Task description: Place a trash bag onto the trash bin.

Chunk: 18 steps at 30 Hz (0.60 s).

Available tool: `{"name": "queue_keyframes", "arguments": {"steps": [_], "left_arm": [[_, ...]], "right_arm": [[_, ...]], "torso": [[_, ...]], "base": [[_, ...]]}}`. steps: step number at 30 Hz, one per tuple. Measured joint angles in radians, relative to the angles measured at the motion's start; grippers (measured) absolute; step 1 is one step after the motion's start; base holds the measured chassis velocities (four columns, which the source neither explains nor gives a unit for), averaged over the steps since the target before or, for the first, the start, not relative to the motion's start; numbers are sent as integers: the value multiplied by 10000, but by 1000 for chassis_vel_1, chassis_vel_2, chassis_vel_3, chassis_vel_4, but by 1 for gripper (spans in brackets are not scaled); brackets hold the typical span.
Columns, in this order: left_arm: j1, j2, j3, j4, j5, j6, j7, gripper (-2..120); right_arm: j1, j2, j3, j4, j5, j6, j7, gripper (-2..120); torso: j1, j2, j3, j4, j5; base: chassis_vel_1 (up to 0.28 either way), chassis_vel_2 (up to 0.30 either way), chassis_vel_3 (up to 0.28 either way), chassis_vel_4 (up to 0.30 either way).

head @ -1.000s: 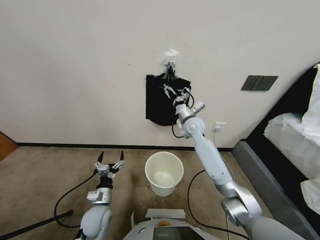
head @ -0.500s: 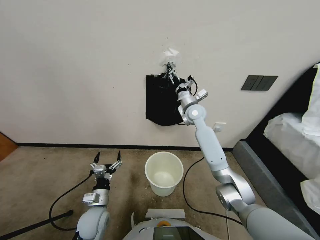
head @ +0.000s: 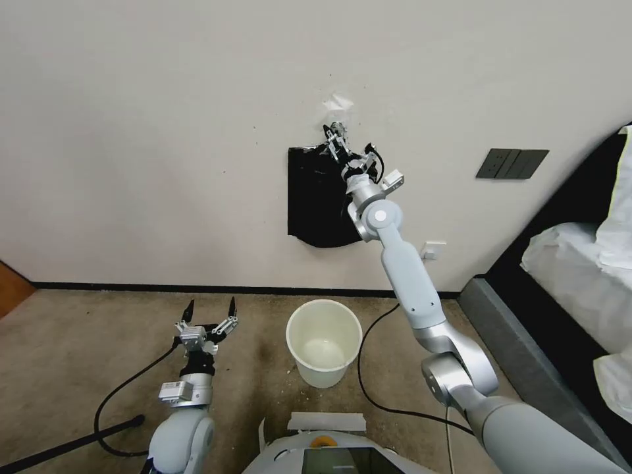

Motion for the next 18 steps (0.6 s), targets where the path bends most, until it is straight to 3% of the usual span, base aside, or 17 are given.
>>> {"name": "queue_keyframes", "arguments": {"steps": [2,5,18], "left_arm": [[1,-2,-4,-4,-11,2,-3,100],[23,-14,-6,-35,-21,6,-12,100],[51,-42,-10,-67,-93,14,-122,100]], "right_arm": [[-26,3,7,-26,-5,0,-4,76],[-60,20,69,-83,-17,3,-17,61],[-188,22,182,4,-56,28,-33,16]], "torso": [[0,0,0,1,0],[-1,0,0,0,0],[0,1,0,0,-1]], "base": [[0,0,0,0],[0,0,0,0],[0,0,0,0]]}}
